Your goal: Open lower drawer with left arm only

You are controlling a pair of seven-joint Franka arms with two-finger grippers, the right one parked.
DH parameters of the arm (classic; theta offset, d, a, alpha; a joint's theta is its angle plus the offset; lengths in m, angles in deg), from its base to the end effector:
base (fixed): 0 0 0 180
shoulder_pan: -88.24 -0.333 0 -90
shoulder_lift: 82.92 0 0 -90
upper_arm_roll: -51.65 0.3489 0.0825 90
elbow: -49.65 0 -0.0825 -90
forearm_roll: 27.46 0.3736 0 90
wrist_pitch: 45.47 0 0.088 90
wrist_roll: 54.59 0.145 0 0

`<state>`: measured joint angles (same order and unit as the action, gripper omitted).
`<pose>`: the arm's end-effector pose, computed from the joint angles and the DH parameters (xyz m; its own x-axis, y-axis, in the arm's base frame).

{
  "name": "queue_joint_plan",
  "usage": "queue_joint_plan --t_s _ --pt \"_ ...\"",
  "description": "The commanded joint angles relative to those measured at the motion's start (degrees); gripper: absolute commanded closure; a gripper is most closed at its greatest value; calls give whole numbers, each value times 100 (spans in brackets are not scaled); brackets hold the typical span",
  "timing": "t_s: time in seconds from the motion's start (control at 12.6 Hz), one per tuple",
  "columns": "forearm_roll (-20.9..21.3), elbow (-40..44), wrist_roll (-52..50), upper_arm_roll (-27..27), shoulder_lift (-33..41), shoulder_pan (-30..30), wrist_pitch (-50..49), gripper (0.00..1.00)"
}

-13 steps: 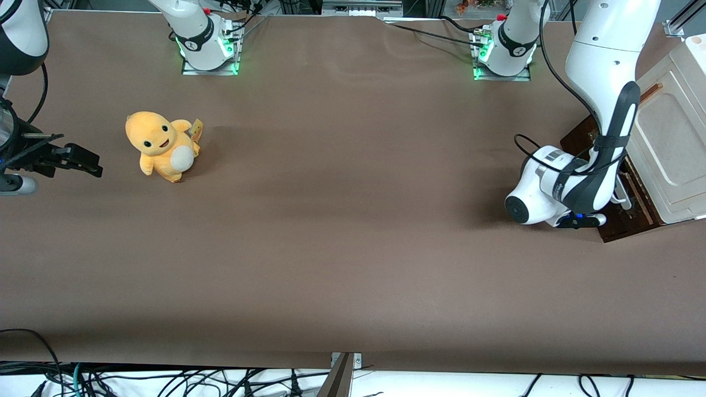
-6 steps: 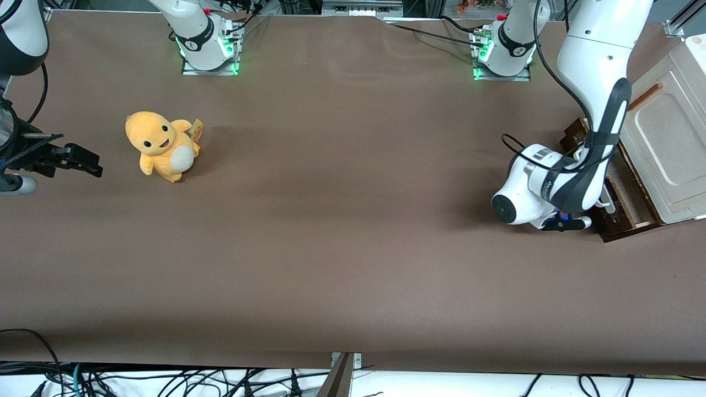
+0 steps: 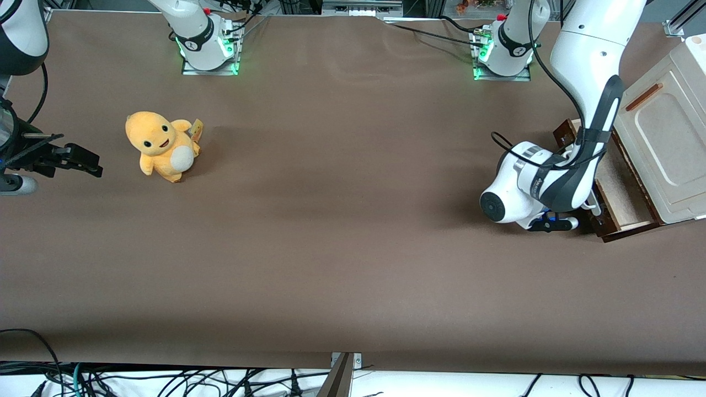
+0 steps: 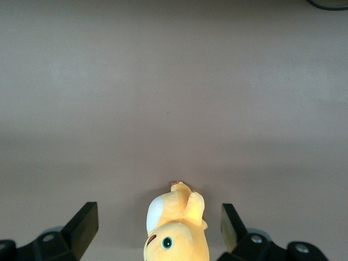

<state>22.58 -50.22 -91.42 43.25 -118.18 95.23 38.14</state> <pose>0.5813 -0.0299 0.2367 0.9256 0.2128 -0.3129 -0.1677 -0.5107 -0.8433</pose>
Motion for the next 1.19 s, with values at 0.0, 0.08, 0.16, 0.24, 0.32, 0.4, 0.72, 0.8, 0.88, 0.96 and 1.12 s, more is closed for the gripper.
queue_joint_plan --t_s 0.0,0.08,0.16,0.24,0.32,0.4,0.72,0.8,0.88,0.96,1.12 --pt "-152 161 246 -13 1 31 -170 33" --pt "-144 161 263 -13 19 22 -161 0" --pt "-143 161 298 -13 45 22 -152 0" --pt "-143 187 316 -13 62 22 -126 0" --pt "-152 361 334 -13 63 22 -125 0" --pt "-187 459 343 -39 80 22 -108 0" --pt "-1580 574 378 -13 754 -48 1066 0" --pt "-2089 583 552 161 948 -40 1357 0" --pt "-2756 565 823 372 1194 -39 1595 0" --pt "-3441 530 1218 635 1423 -39 1832 0" --pt "-4603 513 2438 1180 1819 -22 1958 0"
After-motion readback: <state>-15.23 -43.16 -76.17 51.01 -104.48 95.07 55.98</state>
